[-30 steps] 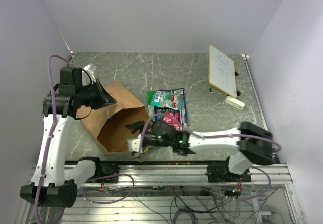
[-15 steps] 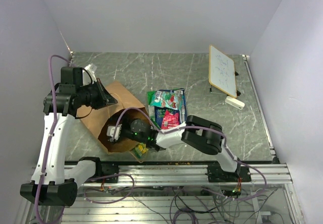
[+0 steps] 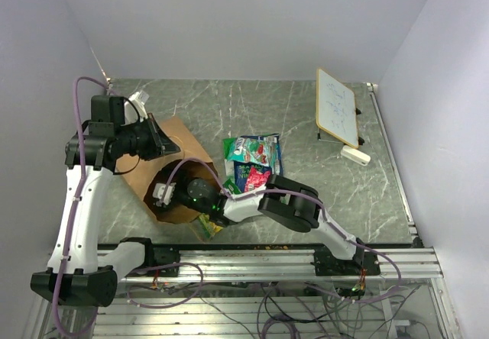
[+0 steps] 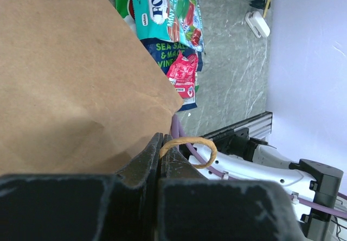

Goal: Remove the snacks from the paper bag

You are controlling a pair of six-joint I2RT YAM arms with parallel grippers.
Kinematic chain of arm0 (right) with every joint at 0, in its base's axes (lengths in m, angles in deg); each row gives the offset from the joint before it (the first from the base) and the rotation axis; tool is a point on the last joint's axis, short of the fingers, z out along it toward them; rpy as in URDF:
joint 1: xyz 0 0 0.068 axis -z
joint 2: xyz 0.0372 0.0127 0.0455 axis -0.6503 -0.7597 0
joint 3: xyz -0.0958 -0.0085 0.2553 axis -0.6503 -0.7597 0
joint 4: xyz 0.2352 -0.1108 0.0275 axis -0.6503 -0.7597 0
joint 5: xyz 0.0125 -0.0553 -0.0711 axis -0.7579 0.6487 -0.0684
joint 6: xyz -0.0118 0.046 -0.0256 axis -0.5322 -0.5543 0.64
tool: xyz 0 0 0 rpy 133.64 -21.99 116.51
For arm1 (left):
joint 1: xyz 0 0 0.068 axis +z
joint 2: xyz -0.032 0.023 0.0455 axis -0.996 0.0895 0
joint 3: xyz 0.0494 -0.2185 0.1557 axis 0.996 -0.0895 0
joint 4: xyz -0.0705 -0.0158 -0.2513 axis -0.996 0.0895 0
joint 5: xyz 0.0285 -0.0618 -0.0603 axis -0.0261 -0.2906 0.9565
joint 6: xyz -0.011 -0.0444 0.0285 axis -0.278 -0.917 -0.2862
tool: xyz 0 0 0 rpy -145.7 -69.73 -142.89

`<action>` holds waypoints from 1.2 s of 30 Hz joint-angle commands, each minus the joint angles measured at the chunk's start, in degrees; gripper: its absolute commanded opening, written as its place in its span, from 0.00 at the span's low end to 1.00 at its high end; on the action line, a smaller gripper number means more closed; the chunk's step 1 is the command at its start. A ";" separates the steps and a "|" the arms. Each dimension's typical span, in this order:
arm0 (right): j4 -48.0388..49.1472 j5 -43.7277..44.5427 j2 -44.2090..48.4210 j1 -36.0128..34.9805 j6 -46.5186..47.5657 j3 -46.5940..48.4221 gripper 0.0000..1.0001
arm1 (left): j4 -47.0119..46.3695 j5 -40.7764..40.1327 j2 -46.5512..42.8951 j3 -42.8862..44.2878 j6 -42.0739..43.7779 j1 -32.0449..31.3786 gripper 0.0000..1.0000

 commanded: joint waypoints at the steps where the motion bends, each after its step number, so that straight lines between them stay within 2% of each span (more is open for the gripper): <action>1: -0.22 3.48 -2.30 0.18 -2.24 4.10 0.77 | -2.01 3.04 0.11 1.25 0.89 -0.19 0.07; 5: -2.92 7.72 -2.00 0.50 -4.07 6.09 0.79 | -2.09 3.22 0.24 1.05 0.72 -0.18 0.07; 11: -5.75 11.83 6.20 0.71 -9.50 -1.22 0.80 | -2.16 1.82 0.86 0.22 -1.99 -0.19 0.07; 15: -2.97 6.32 15.43 0.71 -14.41 -12.69 0.80 | -5.78 3.29 0.97 -1.97 -4.84 -0.10 0.07; 18: -4.46 1.19 19.91 0.67 -17.53 -15.67 0.80 | -6.21 3.85 1.41 -1.50 -4.06 -0.12 0.07; 24: -8.02 2.94 18.11 0.61 -26.39 -12.32 0.80 | -6.44 4.87 1.43 -0.65 -1.87 -0.15 0.07; 29: -5.33 4.39 14.33 0.71 -25.35 -10.29 0.80 | -9.05 6.47 0.24 -1.17 -2.38 -0.18 0.07; 36: -2.02 2.15 11.99 1.77 -20.76 -10.84 0.71 | -12.23 8.77 -0.70 0.03 -3.81 -0.13 0.07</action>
